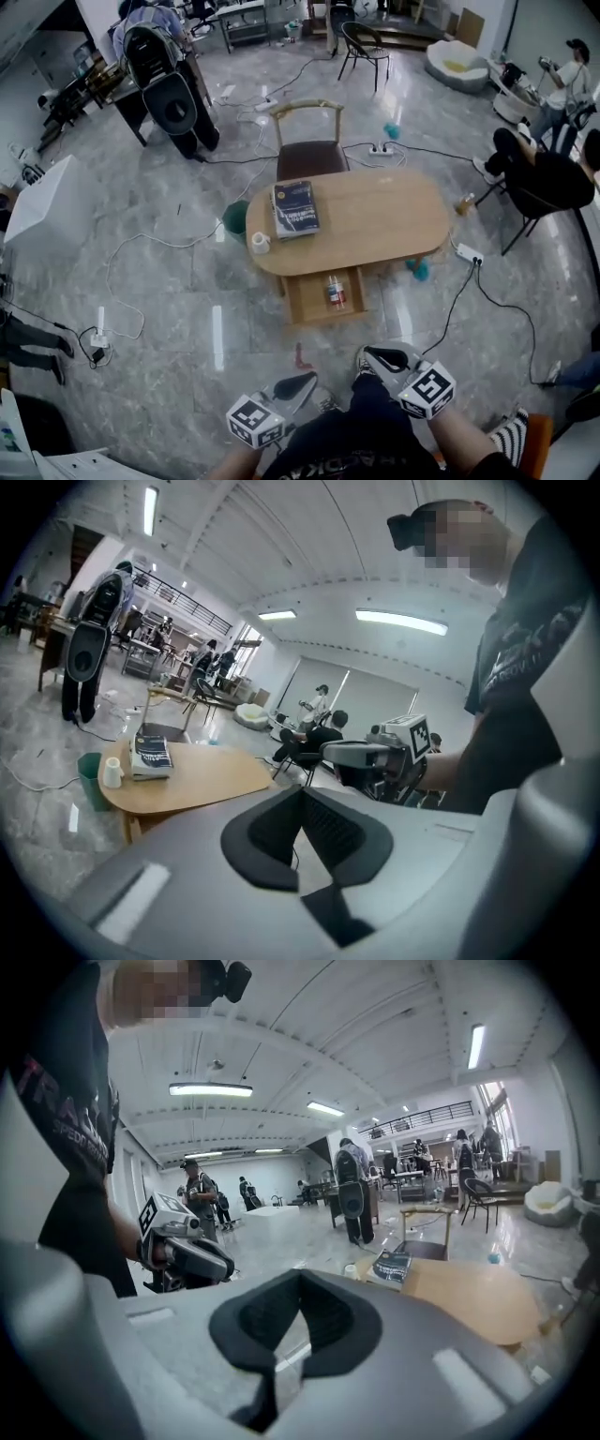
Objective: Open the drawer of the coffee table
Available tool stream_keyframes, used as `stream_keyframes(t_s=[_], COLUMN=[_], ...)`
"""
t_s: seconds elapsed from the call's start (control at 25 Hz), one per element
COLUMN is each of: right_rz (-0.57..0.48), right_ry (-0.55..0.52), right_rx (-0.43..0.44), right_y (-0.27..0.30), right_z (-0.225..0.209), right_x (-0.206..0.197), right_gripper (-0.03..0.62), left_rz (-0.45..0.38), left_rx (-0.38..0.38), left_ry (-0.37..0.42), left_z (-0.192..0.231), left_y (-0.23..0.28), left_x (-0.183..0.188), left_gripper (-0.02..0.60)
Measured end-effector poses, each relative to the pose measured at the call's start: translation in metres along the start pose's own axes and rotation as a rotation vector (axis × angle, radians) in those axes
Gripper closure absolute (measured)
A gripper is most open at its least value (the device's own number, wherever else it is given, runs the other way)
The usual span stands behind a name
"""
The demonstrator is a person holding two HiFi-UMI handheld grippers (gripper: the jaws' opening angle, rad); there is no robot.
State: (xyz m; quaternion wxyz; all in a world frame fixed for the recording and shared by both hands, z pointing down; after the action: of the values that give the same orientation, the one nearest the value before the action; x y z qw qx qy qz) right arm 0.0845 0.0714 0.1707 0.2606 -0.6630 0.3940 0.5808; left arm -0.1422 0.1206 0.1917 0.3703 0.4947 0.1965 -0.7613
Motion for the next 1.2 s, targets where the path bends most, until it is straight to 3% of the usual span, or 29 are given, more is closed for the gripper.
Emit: stream_keyframes(t_s=[0.32,0.68,0.84,1.2], right_rz=[-0.05,-0.032,-0.028,-0.01], right_ry=[-0.02,-0.03,-0.028,0.019], right_rx=[0.02,0.203,0.271,0.352], right_y=[-0.063,-0.123,-0.159,-0.233], right_z=[0.029,0.041,0.043,0.037], right_x=[0.019,0.021,0.024,0.0], right_gripper=[0.592,0.591,0.592,0.591], left_rz=[-0.059,-0.113,-0.095,-0.114], left_rx=[0.003,0.116,0.152,0.196], left_ry=[0.065,0.026,0.016,0.024], left_z=[-0.064,-0.143,-0.184,-0.265], left_y=[0.0,0.029,0.047,0.071], left_x=[0.007,-0.02,-0.033,-0.068], left_gripper=[0.575,0.575,0.575,0.575])
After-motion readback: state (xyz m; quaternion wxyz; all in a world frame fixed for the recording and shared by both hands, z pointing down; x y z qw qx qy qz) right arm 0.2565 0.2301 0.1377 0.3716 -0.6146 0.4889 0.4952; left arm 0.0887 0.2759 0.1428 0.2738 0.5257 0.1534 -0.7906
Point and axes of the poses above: the fingertips, and each gripper's own axes: y forward along the fingers, z to its left, x out of its top, the point moved 8 cm from there along -y, backward along the fingers, and after that the axes turned 15 degrees about -z, right-handed, at the moved point
